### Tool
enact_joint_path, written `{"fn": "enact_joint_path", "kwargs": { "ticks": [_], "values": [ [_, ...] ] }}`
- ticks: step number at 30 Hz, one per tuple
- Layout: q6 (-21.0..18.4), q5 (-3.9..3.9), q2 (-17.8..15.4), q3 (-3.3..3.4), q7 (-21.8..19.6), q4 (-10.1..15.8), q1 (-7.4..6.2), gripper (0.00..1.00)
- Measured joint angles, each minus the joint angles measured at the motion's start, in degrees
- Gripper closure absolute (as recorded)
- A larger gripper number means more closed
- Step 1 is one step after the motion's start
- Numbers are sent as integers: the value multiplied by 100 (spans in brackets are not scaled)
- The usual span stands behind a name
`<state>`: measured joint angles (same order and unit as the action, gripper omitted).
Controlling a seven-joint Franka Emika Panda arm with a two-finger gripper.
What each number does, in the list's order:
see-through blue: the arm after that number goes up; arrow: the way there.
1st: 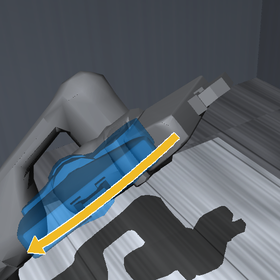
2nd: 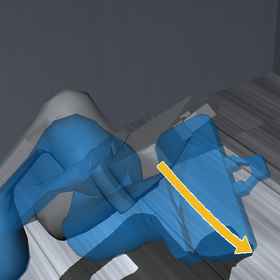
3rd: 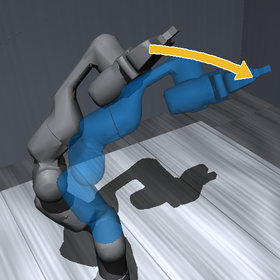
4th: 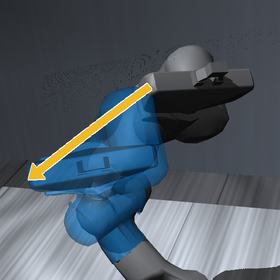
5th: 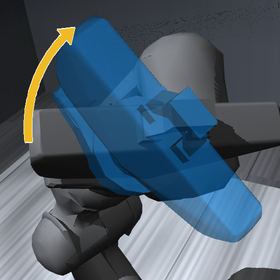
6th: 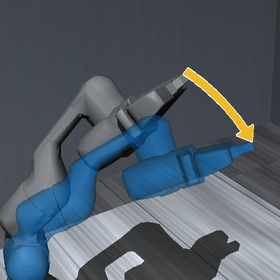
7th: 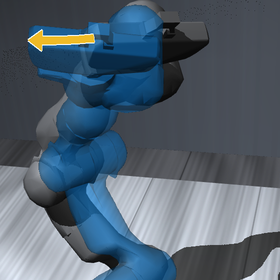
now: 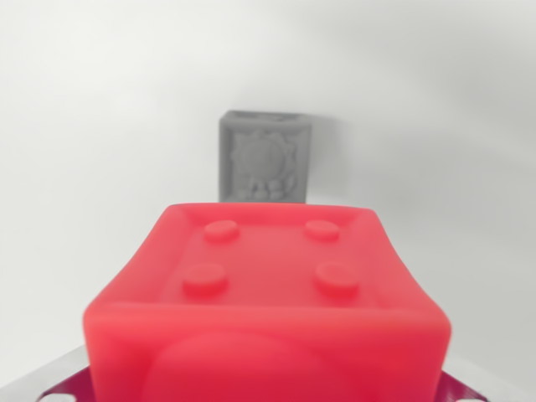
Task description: Destack cube
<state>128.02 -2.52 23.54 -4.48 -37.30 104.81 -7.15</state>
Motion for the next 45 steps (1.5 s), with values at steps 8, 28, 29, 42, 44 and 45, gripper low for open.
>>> {"fn": "enact_joint_path", "kwargs": {
  "ticks": [8, 28, 29, 42, 44, 45],
  "values": [
    [145, 34, -139, 49, -155, 283, 29, 100],
    [554, 111, -439, 193, -572, 985, 91, 100],
    [576, 114, -453, 200, -596, 1021, 95, 100],
    [838, 162, -636, 301, -878, 1474, 142, 100],
    [871, 170, -658, 316, -911, 1529, 145, 100],
    [897, 176, -675, 326, -937, 1569, 148, 100]
  ]
}}
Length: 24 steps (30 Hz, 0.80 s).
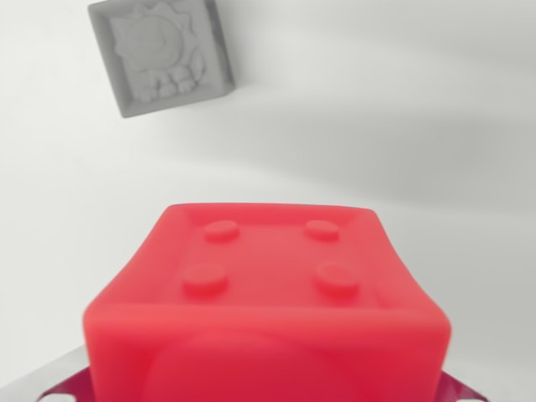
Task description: Destack cube
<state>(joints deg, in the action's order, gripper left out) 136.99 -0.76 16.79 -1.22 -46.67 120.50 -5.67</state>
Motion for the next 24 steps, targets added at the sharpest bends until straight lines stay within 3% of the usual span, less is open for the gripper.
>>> {"fn": "enact_joint_path", "kwargs": {
  "ticks": [24],
  "values": [
    [486, 87, -282, 210, -498, 769, 87, 100]
  ]
}}
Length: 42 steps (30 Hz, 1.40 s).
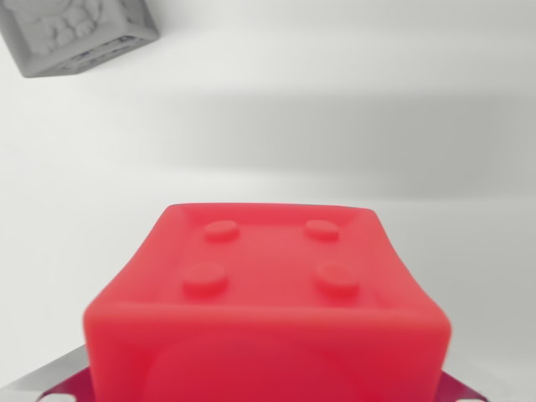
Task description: Destack cube
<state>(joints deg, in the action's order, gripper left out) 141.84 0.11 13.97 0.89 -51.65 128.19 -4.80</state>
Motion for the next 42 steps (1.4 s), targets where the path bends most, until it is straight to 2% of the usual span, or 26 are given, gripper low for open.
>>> {"fn": "enact_joint_path", "kwargs": {
  "ticks": [42],
  "values": [
    [786, 143, -319, 406, -749, 1111, 163, 100]
  ]
}}
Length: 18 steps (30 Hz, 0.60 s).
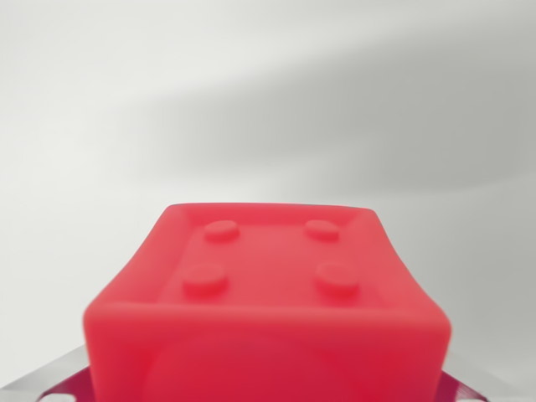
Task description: Destack cube
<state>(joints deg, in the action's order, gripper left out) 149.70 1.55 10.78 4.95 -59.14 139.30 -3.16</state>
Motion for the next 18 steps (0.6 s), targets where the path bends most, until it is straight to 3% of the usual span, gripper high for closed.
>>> {"fn": "enact_joint_path", "kwargs": {
  "ticks": [18],
  "values": [
    [323, 69, -62, 170, -257, 386, 86, 100]
  ]
}}
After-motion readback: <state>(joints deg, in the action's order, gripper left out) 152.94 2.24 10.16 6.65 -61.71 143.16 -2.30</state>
